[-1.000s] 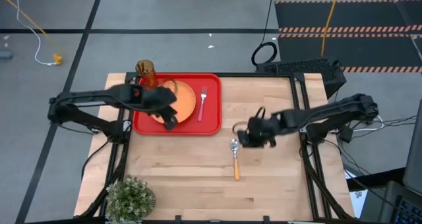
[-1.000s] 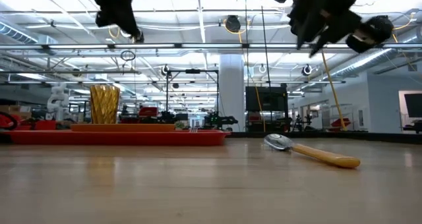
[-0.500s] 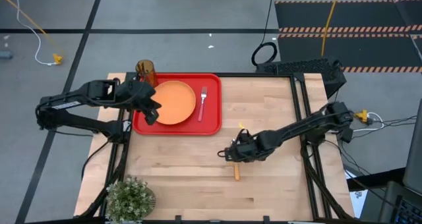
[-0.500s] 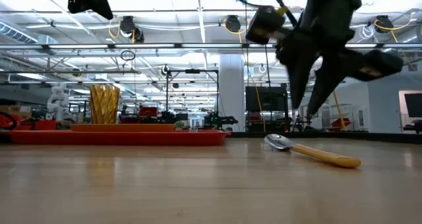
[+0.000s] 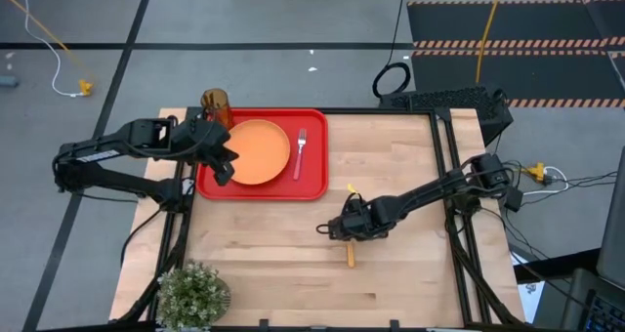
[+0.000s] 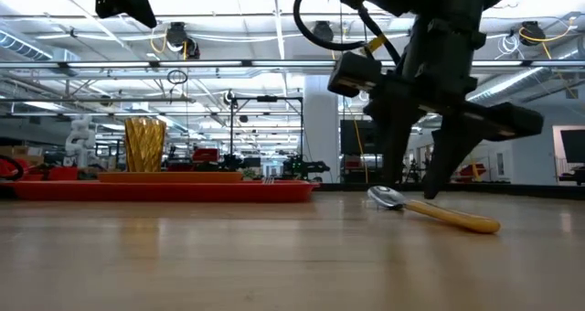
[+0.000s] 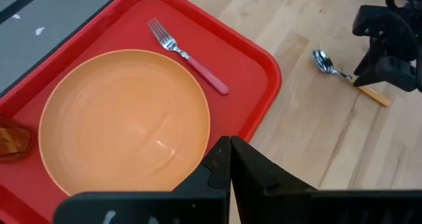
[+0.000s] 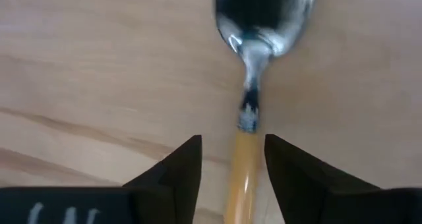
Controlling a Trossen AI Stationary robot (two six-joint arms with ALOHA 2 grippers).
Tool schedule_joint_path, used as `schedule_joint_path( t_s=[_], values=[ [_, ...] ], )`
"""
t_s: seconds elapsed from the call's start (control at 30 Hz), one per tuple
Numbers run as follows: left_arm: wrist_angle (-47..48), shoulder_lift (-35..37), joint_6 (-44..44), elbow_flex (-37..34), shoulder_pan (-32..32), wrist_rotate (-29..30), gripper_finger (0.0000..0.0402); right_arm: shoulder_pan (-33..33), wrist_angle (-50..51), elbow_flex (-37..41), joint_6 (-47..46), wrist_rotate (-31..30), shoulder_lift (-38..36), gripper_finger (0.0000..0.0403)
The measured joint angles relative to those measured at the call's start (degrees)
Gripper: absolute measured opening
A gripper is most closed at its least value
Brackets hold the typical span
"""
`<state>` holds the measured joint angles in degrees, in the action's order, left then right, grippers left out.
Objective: Pick and place plate/cup/fork/spoon on tray
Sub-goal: Put the orange spoon on the red serving tray to the right of the pink fork
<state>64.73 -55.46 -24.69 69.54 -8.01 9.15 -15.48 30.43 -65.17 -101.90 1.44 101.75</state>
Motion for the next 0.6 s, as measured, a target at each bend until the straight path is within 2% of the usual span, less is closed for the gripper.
schedule_joint_path(
  t_s=[0.13,0.3,0.6],
  values=[
    [0.0,0.0,0.3,0.0,0.0,0.4,0.0005,0.0,0.3,0.0,2.2,-2.9,0.0,0.017],
    [0.0,0.0,0.5,0.0,0.0,1.0,0.0005,0.0,1.5,0.0,2.6,-2.8,0.2,0.0159],
    [0.0,0.0,0.4,0.0,0.0,1.4,0.0005,-0.4,0.2,-0.1,5.0,1.7,3.3,0.0145]
  ],
)
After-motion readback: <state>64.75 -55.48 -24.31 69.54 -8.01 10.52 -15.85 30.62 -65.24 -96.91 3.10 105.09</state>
